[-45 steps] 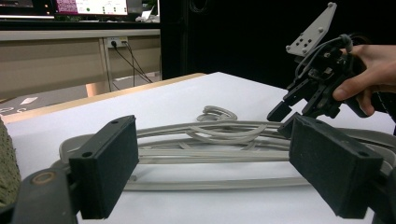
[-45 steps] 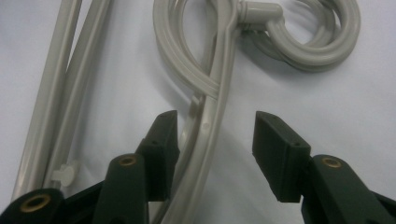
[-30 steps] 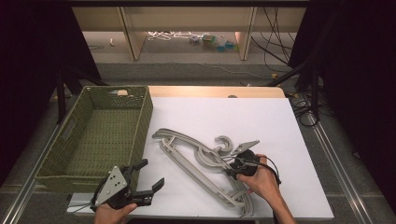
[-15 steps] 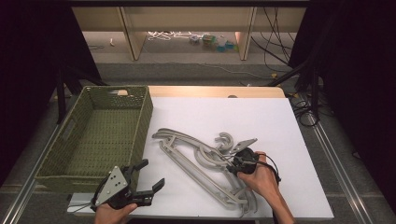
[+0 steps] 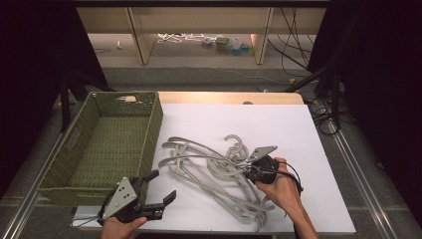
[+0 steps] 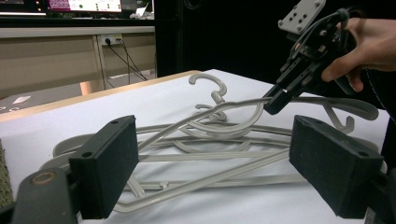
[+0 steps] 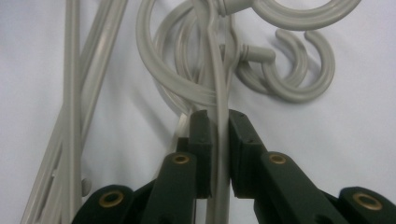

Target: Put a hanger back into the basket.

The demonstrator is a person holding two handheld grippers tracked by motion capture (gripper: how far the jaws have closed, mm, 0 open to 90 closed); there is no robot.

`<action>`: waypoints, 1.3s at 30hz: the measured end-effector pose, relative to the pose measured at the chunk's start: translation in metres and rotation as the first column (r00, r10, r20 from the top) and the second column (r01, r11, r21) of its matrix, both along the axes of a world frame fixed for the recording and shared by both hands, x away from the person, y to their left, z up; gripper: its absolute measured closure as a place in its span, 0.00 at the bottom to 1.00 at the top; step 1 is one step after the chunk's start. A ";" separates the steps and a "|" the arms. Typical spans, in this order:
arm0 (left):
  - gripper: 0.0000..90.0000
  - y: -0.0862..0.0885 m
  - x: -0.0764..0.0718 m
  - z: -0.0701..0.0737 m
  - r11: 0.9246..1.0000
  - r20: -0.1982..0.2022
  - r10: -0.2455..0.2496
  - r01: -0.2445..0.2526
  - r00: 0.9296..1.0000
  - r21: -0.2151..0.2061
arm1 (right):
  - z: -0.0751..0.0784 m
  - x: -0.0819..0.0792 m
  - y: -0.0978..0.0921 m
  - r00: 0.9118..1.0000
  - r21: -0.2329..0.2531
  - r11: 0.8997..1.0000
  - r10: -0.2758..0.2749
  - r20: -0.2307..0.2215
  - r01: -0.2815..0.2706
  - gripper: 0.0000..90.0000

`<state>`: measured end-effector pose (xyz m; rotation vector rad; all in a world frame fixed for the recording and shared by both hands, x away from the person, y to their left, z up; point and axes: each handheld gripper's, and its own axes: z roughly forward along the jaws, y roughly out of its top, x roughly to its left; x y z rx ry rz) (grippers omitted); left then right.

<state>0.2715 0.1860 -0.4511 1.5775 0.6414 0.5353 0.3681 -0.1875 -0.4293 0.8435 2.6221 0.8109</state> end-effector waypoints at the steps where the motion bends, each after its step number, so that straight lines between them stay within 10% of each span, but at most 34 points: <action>1: 0.17 0.000 0.000 0.000 1.000 -0.004 -0.004 0.004 1.000 -0.001 | 0.002 -0.001 -0.001 1.000 -0.003 1.000 0.017 0.019 -0.016 0.91; 17: 0.21 -0.043 0.016 0.031 0.996 -0.079 -0.061 0.066 0.995 0.056 | 0.056 -0.026 -0.024 0.966 -0.044 0.981 0.195 0.169 -0.190 0.91; 26: 0.27 -0.090 0.051 0.047 0.975 -0.208 -0.132 0.165 0.969 0.151 | 0.076 -0.042 -0.022 0.934 -0.072 0.960 0.279 0.221 -0.270 0.91; 39: 0.49 -0.105 0.062 0.050 0.939 -0.252 -0.202 0.260 0.946 0.226 | 0.085 -0.054 -0.011 0.908 -0.090 0.933 0.359 0.217 -0.347 0.91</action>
